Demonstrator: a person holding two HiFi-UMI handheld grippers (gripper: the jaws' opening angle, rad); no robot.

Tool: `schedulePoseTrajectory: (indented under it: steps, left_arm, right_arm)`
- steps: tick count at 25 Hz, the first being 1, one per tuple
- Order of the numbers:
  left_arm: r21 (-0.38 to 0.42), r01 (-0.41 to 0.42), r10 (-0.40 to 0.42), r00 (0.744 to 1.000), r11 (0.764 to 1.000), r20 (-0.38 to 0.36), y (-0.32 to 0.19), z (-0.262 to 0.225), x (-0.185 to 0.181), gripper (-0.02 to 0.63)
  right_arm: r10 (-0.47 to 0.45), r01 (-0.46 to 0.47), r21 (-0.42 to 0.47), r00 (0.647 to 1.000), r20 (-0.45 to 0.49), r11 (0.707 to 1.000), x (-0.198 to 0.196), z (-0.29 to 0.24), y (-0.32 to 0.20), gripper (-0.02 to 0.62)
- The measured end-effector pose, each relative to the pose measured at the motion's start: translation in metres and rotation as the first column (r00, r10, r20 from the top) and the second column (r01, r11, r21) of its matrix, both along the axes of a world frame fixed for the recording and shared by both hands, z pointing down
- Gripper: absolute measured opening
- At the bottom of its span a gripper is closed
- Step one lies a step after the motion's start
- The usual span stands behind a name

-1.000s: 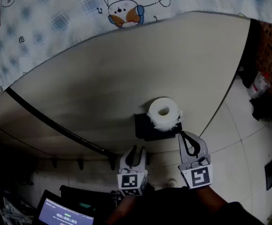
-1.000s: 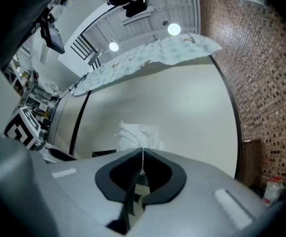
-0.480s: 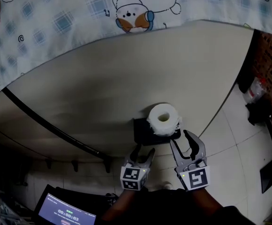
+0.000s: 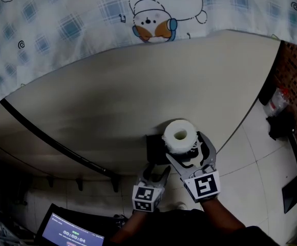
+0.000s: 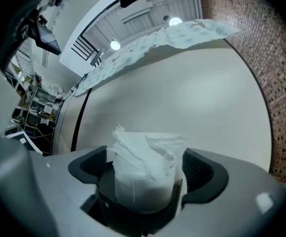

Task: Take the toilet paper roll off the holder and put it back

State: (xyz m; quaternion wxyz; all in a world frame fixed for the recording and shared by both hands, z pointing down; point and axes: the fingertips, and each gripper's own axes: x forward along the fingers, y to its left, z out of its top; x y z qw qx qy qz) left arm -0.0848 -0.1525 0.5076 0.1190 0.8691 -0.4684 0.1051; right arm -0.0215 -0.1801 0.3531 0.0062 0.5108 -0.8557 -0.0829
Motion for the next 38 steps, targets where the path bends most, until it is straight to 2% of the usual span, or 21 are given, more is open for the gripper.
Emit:
schedulePoseTrajectory:
  steps: [7,13,19,25,30,31,36,38]
  left_arm:
    - [-0.005,-0.011,0.011,1.0,1.0,0.018,-0.004,0.003,0.003,0.272]
    - [-0.004,-0.007,0.008,1.0,1.0,0.022,-0.006,0.003,0.002,0.27]
    - [-0.007,0.001,-0.001,1.0,1.0,0.016,-0.005,0.003,0.003,0.268]
    - [-0.009,0.011,-0.011,1.0,1.0,0.025,-0.004,0.003,0.002,0.259]
    - [-0.015,0.011,-0.01,0.999,1.0,0.034,0.004,0.001,0.001,0.248]
    - [-0.016,0.009,-0.008,0.999,1.0,0.037,0.006,0.001,0.002,0.224]
    - [-0.023,0.016,-0.014,0.998,1.0,0.056,0.013,0.0,0.002,0.219]
    - [-0.025,0.032,-0.03,0.998,0.999,0.063,0.015,-0.001,-0.002,0.194]
  right_arm:
    - [-0.004,0.005,-0.021,1.0,0.015,1.0,-0.006,0.004,-0.02,0.469]
    - [-0.013,0.014,-0.027,0.999,0.031,1.0,-0.003,0.001,-0.019,0.437]
    - [-0.018,0.014,0.04,0.994,0.106,0.999,0.008,-0.024,-0.008,0.436]
    - [0.045,-0.057,0.083,0.989,0.14,0.995,0.037,-0.037,0.007,0.436]
    - [0.111,-0.122,0.069,0.983,0.144,0.99,0.064,-0.031,0.009,0.436]
    - [0.121,-0.131,0.067,0.982,0.144,0.989,0.069,-0.03,0.01,0.436]
    - [0.157,-0.168,0.063,0.976,0.149,0.984,0.087,-0.026,0.013,0.436]
    - [0.169,-0.177,0.049,0.975,0.143,0.983,0.092,-0.02,0.013,0.436]
